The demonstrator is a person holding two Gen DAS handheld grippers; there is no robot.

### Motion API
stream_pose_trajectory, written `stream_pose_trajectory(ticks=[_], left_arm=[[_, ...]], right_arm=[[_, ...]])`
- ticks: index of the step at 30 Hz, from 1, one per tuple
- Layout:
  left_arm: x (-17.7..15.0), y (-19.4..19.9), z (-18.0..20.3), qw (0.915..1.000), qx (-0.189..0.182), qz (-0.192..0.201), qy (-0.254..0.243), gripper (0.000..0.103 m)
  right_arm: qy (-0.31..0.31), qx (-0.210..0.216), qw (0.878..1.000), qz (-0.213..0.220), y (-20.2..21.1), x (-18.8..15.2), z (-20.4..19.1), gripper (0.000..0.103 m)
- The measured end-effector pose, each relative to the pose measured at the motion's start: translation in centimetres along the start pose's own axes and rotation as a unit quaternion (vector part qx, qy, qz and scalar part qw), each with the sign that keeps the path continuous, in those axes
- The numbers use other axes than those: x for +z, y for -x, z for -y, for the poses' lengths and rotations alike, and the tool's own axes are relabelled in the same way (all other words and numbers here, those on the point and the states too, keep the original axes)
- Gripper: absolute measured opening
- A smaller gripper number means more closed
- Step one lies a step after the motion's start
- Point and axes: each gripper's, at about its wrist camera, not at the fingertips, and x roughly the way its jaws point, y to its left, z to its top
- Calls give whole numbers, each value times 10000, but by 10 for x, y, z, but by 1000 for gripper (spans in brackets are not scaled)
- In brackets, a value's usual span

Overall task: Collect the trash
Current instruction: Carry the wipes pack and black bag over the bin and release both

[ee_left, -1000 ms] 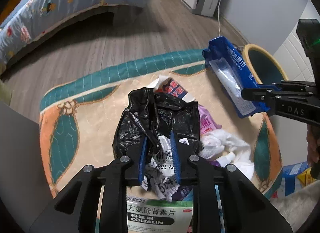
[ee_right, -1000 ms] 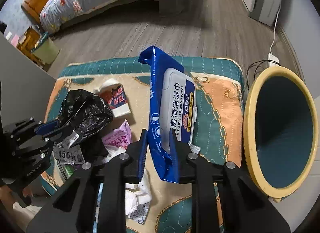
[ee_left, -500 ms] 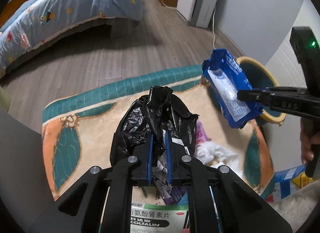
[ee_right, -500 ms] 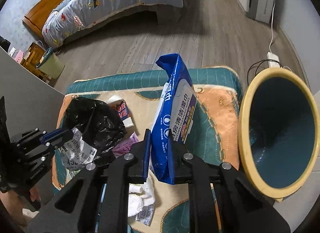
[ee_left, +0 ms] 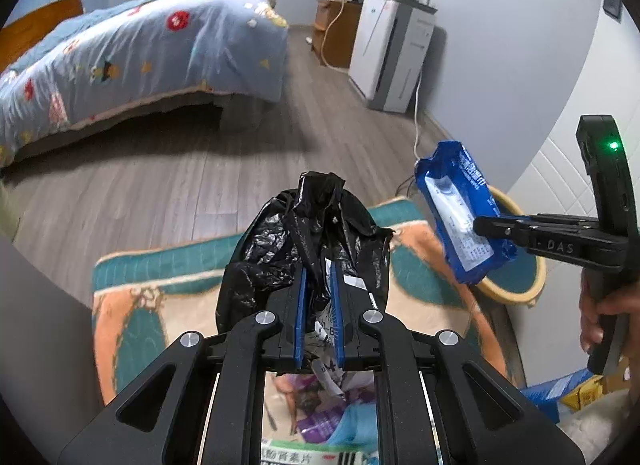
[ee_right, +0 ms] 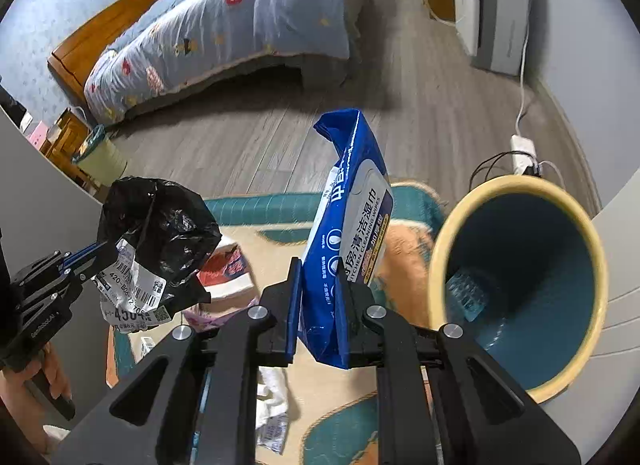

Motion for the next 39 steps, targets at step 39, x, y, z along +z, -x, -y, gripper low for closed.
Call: stream_pose_trajectory(ticks=[39], left_arm=[[11,-86,194,9883,-1102,-120,-1051,12]], right_arm=[[-1695,-930,9811,44,29,-40,196,15]])
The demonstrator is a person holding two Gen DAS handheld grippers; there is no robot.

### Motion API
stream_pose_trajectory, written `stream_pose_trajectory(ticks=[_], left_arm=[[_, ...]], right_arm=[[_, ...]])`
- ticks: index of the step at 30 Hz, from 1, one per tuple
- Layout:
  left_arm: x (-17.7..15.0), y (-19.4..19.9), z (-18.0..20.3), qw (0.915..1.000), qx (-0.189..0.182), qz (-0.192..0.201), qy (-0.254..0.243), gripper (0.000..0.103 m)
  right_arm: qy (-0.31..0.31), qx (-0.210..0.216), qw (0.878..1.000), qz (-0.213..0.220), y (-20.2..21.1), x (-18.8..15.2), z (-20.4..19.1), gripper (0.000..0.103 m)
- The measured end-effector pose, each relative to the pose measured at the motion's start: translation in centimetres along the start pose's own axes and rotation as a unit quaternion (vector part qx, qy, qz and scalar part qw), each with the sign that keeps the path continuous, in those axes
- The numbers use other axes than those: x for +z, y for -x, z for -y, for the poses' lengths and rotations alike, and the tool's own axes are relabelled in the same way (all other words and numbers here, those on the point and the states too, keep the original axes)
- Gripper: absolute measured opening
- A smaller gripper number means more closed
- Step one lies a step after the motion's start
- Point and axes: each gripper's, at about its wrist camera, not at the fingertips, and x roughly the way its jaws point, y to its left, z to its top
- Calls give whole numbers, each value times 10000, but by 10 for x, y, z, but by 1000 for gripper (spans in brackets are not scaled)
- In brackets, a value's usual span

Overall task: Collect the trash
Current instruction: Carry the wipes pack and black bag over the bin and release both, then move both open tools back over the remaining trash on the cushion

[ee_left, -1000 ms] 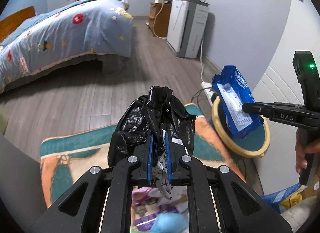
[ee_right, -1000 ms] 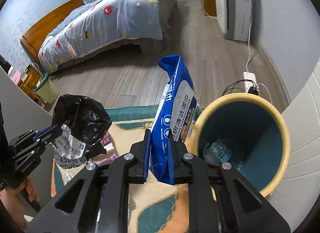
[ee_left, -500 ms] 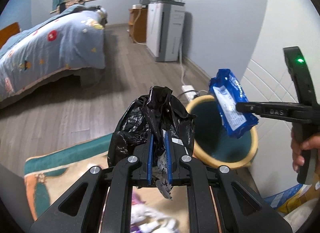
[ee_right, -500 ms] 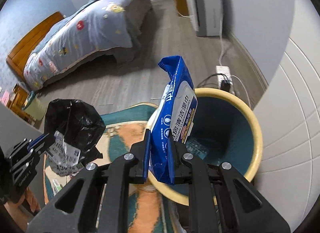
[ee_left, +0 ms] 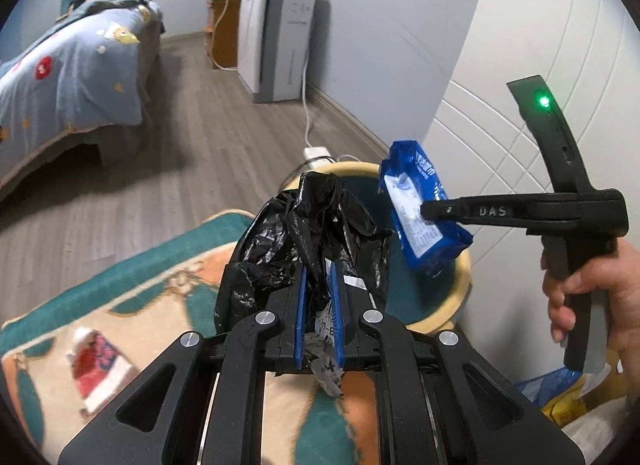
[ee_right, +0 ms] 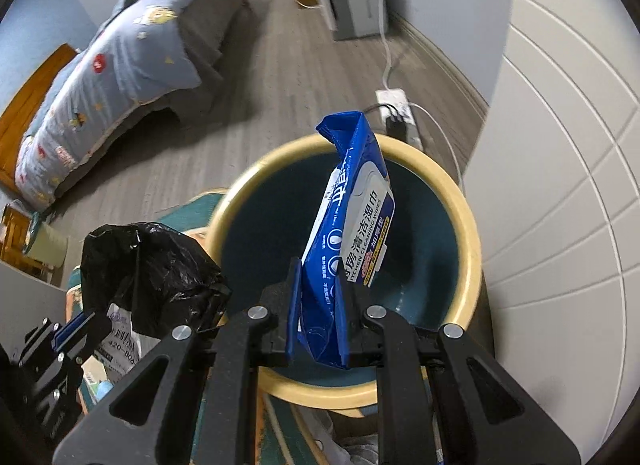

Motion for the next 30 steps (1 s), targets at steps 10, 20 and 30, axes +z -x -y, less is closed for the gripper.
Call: stream_pose_trajectory(ticks=[10,20,30], left_arm=[[3,-42,19,9997,-85,-248,-21,12],[6,-54,23,9997,-20,-201,-142,42],[6,-39,13,9992,382,24,-107,92]], right_arm=[[-507,-76,9984,-253,-15,-7,25,15],[-585,-155,9980,-164,-14,-7,29,17],[-599,-165,9980,-58,-9,-7,25,50]])
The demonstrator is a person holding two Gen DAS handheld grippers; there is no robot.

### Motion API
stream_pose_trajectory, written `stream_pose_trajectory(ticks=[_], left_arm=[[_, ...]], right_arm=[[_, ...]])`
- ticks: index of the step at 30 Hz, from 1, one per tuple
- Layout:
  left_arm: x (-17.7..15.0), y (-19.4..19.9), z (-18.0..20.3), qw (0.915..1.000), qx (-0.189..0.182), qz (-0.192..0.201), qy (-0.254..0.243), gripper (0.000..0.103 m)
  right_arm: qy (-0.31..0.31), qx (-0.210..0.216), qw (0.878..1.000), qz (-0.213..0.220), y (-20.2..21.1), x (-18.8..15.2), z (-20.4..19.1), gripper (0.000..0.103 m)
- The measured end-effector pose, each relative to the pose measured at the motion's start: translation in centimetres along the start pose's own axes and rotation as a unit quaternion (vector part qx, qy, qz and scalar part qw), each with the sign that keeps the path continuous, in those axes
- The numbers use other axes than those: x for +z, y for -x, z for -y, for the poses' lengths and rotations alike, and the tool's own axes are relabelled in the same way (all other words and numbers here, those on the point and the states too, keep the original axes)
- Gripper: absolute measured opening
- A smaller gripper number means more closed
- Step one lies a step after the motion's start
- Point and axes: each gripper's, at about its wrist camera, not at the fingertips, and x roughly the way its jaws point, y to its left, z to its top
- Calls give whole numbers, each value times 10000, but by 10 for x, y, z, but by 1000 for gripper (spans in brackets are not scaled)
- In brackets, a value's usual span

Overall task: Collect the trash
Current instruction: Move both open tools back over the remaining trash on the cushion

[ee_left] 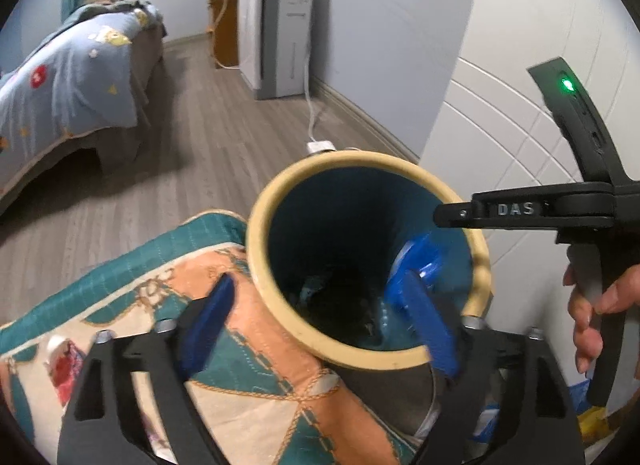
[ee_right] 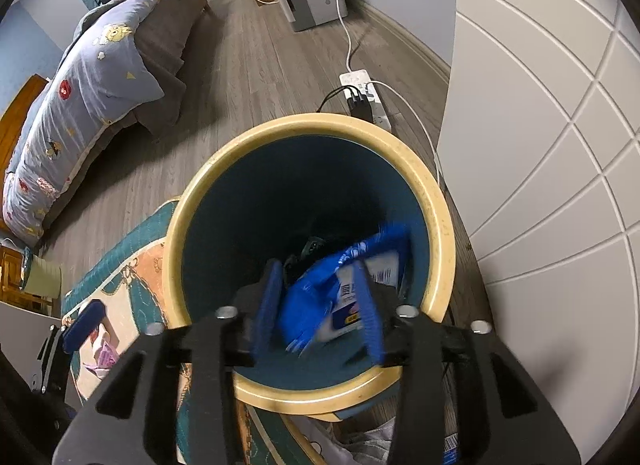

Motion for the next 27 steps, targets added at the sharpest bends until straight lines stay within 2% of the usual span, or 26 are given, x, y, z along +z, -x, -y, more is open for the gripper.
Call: stream_pose_trajectory(ticks=[1,4,7,9,11,17,19,21,24,25,27], left_arm=[[0,4,-3,10000,67,72,14,93],[-2,12,-11,9997,182,119,54,95],[-6,20,-17,9993,342,140,58,97],[-8,26,-20,9988,467,145,40,97],[-10,33,-25,9984,538,174,29,97],[-17,58,-49,9975,645,262,159,98],[-20,63,-55,9967,760,239,162,98],[-25,72,-62,9936,1085,288,107,98],[-29,83,-74,9921,1200,345,84,98],[-31,88,-79,9903,1344,347,91,98],[-35,97,-89,9902,1341,370,119,98]], right_arm=[[31,-8,10000,37,2,1,-3,57],[88,8,9999,88,6,1,-9,59],[149,27,9998,112,10,1,-16,73],[224,3,9996,153,13,0,-22,75],[251,4,9995,180,16,0,-27,83],[423,-65,9987,280,23,-2,-45,96],[489,-110,9982,315,24,-2,-52,97],[525,-115,9980,322,25,-4,-58,97],[620,-66,9977,282,23,-6,-69,97],[687,-66,9972,280,23,-8,-75,97],[819,-62,9962,281,22,-10,-87,97]])
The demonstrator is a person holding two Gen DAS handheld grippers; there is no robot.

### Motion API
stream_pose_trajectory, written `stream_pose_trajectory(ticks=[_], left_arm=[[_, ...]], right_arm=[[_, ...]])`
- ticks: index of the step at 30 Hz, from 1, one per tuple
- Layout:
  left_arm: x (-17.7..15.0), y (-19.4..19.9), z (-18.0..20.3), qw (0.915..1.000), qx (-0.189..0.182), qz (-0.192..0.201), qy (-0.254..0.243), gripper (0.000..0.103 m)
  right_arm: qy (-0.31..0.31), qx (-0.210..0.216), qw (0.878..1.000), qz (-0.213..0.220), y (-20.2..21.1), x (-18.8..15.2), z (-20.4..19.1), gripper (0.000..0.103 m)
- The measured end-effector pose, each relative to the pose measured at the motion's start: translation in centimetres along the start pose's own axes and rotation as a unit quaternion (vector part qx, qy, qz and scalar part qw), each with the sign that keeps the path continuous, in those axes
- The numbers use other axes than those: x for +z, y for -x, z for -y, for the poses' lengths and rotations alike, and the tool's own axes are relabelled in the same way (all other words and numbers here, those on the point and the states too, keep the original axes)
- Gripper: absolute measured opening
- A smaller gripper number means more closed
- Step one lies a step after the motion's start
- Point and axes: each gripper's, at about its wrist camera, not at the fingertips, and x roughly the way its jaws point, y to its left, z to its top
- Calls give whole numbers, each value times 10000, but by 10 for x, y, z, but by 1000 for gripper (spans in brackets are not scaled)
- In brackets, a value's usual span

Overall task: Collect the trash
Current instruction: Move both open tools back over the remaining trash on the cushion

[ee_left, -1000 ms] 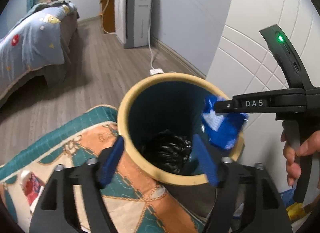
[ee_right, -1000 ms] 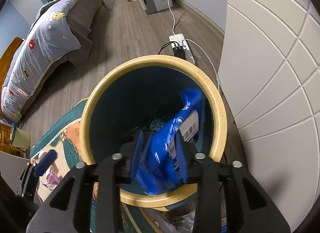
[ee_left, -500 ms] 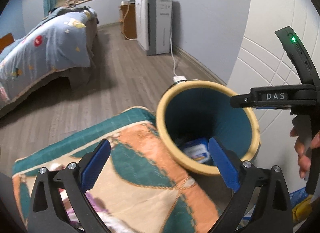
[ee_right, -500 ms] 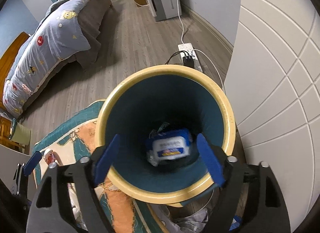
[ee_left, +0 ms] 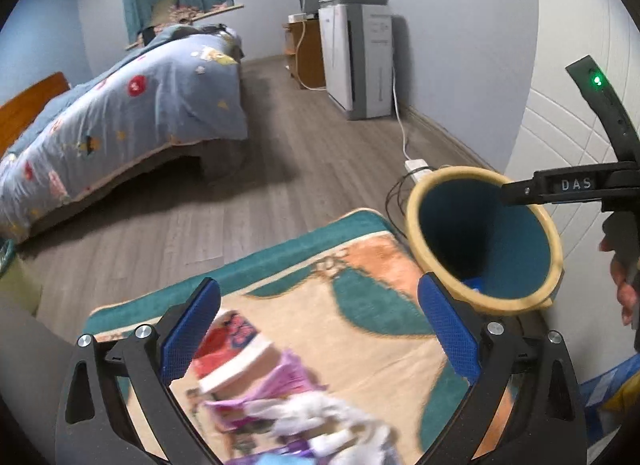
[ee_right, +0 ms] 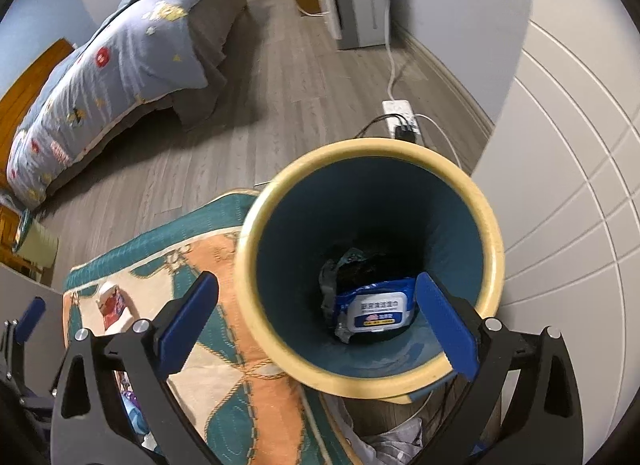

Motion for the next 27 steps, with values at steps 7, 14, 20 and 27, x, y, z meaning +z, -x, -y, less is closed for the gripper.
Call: stream_pose_trajectory(ticks=[7,14,20,27], left_arm=[[-23,13,-55,9990,63,-237,363,98],[-51,49,-96,9970,280,-348,631,98],[-79,85,-110,9949,439,-439,790,98],[-114,136,-135,9804,339,-452,1887,98]], right_arm=[[417,67,9991,-94,-8,-5,-41,97],[1083,133,9939,-167,-1,-27,-84,97],[1332,333,9904,-163,27,-57,-120,97],[1810,503,9818,-286,44,-109,-167,97]])
